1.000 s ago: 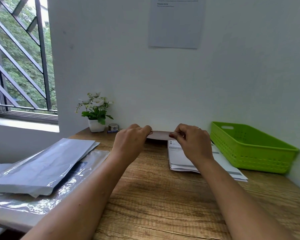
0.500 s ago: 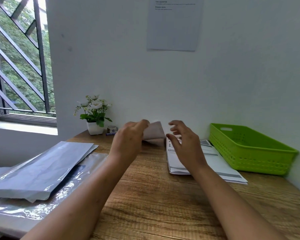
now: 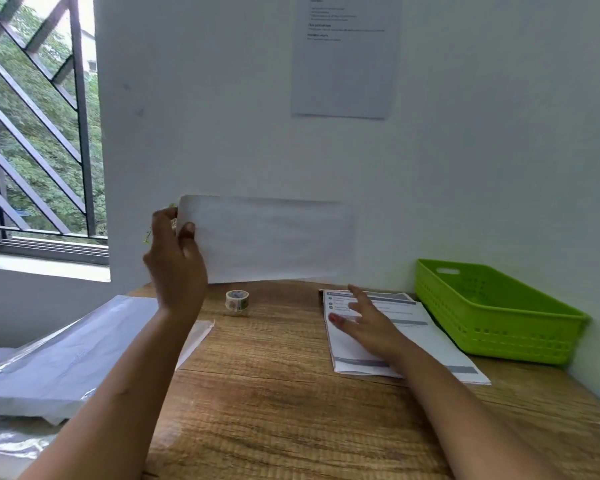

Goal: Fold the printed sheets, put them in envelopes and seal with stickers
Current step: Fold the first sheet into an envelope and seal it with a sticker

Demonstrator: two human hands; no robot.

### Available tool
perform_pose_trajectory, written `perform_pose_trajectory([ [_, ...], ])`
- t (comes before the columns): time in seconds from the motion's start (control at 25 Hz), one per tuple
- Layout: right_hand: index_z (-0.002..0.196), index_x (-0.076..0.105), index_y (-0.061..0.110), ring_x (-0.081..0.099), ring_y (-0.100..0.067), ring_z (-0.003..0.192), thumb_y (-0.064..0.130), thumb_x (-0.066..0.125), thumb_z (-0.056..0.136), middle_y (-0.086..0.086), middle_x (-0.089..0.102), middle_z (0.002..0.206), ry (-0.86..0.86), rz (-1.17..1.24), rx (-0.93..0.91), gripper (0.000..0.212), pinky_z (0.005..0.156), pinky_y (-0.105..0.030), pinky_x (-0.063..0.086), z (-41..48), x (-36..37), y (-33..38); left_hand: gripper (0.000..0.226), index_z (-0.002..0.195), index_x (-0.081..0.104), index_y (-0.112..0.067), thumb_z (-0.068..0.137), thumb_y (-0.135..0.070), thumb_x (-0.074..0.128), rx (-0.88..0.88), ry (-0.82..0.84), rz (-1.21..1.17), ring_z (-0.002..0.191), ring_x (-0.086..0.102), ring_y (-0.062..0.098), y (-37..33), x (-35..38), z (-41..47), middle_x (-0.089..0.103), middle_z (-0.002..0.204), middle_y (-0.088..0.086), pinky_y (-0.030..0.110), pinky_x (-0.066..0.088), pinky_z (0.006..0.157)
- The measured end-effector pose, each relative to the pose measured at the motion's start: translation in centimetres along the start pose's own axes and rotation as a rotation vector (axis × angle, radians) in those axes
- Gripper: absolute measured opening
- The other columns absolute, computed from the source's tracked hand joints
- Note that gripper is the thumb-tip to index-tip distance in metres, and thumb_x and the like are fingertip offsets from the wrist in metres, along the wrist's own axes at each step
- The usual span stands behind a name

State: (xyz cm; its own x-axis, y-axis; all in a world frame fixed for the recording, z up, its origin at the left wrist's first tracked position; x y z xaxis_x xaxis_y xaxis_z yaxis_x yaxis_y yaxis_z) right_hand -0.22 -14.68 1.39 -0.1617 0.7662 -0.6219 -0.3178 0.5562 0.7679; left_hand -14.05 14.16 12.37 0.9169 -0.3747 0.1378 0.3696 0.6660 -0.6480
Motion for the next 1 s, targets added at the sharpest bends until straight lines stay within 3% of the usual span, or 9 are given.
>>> perform_pose_trajectory([
  [0.12, 0.13, 0.045, 0.022, 0.048, -0.018, 0.125, 0.063, 0.069, 0.063, 0.002, 0.05, 0.138, -0.047, 0.432, -0.016, 0.083, 0.108, -0.04, 0.034, -0.7, -1.0, 1.4, 0.014, 0.108, 0.052, -0.015, 0.095, -0.014, 0.048, -0.238, 0.19, -0.174, 0.081, 0.056, 0.023, 2.7, 3.1, -1.1, 0.062, 0.097, 0.011, 0.031, 0.044, 0.062],
  [0.2, 0.106, 0.059, 0.021, 0.062, -0.015, 0.099, 0.04, 0.076, 0.062, -0.002, 0.061, 0.123, -0.113, 0.831, -0.044, 0.051, 0.094, -0.046, 0.05, -1.0, -3.0, 2.0, 0.011, 0.105, 0.052, -0.018, 0.095, -0.015, 0.049, -0.344, 0.329, -0.264, 0.087, 0.061, 0.028, 3.8, 5.2, -2.2, 0.064, 0.101, 0.01, 0.042, 0.054, 0.073],
  [0.28, 0.108, 0.059, 0.023, 0.066, -0.017, 0.084, 0.031, 0.077, 0.059, -0.001, 0.066, 0.108, -0.241, 1.026, -0.102, 0.053, 0.074, -0.042, 0.057, -1.3, -6.3, 1.7, 0.008, 0.104, 0.051, -0.016, 0.096, -0.018, 0.049, -0.476, 0.446, -0.288, 0.093, 0.063, 0.03, 4.9, 6.5, -3.5, 0.064, 0.106, 0.011, 0.048, 0.055, 0.081],
  [0.44, 0.127, 0.052, 0.018, 0.066, -0.023, 0.084, 0.001, 0.066, 0.083, -0.008, 0.069, 0.102, -0.255, 0.766, 0.061, 0.05, 0.075, -0.04, 0.054, -1.6, -8.7, -1.2, 0.025, 0.119, 0.051, -0.006, 0.097, -0.016, 0.049, -0.838, 0.79, -0.134, 0.097, 0.061, 0.032, 7.5, 8.5, -7.9, 0.062, 0.103, 0.014, 0.048, 0.052, 0.087],
  [0.56, 0.127, 0.052, 0.01, 0.065, -0.023, 0.077, -0.008, 0.064, 0.082, -0.013, 0.067, 0.098, -0.166, 0.512, 0.262, 0.05, 0.06, -0.031, 0.057, -1.9, -8.1, -3.9, 0.04, 0.128, 0.045, -0.004, 0.092, -0.015, 0.057, -0.921, 1.061, 0.147, 0.105, 0.059, 0.03, 8.2, 8.3, -10.2, 0.059, 0.115, 0.016, 0.04, 0.053, 0.086],
  [0.72, 0.12, 0.053, 0.015, 0.063, -0.022, 0.078, -0.007, 0.07, 0.077, -0.011, 0.065, 0.093, -0.075, 0.312, 0.341, 0.051, 0.061, -0.031, 0.054, -1.9, -7.7, -4.8, 0.043, 0.123, 0.05, -0.007, 0.084, -0.013, 0.067, -0.837, 1.212, 0.337, 0.103, 0.06, 0.027, 9.4, 8.2, -10.3, 0.059, 0.116, 0.016, 0.039, 0.052, 0.094],
  [0.84, 0.119, 0.053, 0.019, 0.058, -0.02, 0.078, 0.003, 0.079, 0.073, -0.008, 0.059, 0.096, 0.014, 0.034, 0.404, 0.055, 0.059, -0.026, 0.048, -1.8, -7.0, -5.6, 0.053, 0.128, 0.045, -0.013, 0.081, -0.012, 0.071, -0.686, 1.286, 0.503, 0.092, 0.055, 0.023, 8.8, 8.1, -10.4, 0.056, 0.116, 0.014, 0.032, 0.054, 0.08],
  [0.92, 0.123, 0.053, 0.022, 0.055, -0.021, 0.082, 0.013, 0.083, 0.07, -0.01, 0.057, 0.107, 0.072, -0.128, 0.414, 0.062, 0.058, -0.024, 0.046, -1.7, -6.6, -6.1, 0.065, 0.133, 0.038, -0.016, 0.079, -0.017, 0.074, -0.413, 1.276, 0.708, 0.095, 0.052, 0.023, 7.4, 8.2, -9.6, 0.053, 0.124, 0.013, 0.029, 0.051, 0.073],
  [1.0, 0.127, 0.053, 0.023, 0.054, -0.022, 0.084, 0.02, 0.082, 0.071, -0.01, 0.054, 0.115, 0.108, -0.225, 0.397, 0.063, 0.059, -0.024, 0.045, -1.7, -6.4, -6.1, 0.069, 0.138, 0.035, -0.018, 0.08, -0.02, 0.072, 0.016, 1.226, 0.801, 0.117, 0.048, 0.025, 4.7, 9.6, -9.6, 0.044, 0.139, 0.009, 0.034, 0.047, 0.091],
])
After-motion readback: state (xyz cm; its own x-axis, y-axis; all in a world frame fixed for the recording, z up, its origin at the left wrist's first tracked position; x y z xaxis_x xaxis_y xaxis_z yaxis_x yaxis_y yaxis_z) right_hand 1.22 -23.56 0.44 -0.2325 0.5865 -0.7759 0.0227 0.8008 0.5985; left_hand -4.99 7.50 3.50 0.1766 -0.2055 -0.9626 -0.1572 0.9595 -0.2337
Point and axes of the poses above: each hand's wrist, its own z-axis towards the middle knuckle, its own x-axis out of the palm, y = z × x, the point moved 9 cm from there along z, towards the middle knuckle
